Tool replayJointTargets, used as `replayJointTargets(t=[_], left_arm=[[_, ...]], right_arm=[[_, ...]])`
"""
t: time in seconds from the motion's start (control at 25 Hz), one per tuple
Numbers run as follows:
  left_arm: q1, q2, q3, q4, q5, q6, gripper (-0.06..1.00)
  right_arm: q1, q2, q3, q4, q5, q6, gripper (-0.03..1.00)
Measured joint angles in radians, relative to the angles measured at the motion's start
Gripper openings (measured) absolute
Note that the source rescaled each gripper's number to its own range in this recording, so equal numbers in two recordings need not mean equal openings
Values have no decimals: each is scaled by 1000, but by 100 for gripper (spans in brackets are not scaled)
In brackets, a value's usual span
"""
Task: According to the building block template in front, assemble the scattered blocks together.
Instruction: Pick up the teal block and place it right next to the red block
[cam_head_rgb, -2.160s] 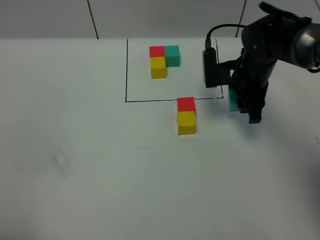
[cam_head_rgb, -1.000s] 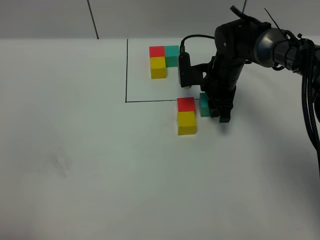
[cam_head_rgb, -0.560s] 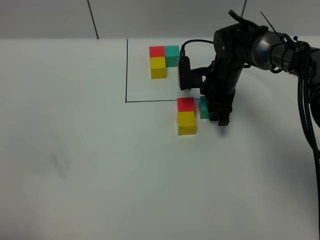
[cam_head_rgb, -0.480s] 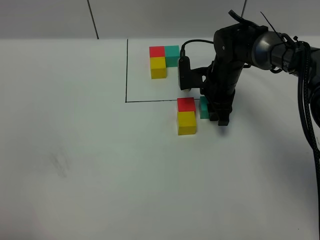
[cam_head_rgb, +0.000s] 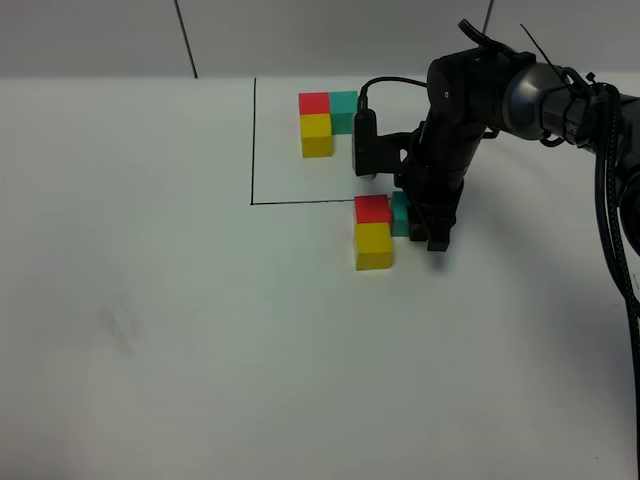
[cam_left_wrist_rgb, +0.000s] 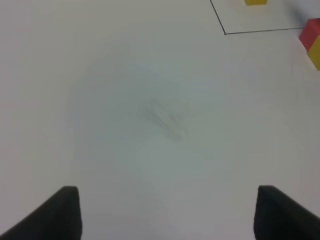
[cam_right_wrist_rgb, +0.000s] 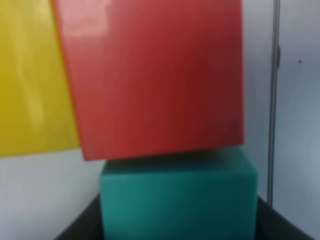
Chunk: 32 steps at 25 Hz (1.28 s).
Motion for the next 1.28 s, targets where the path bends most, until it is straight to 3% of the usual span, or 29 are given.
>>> replayJointTargets(t=[1.28], left_arm=[[0,0,0,0,0,0,57]], right_arm=[[0,8,-7,28,14,-24,1]])
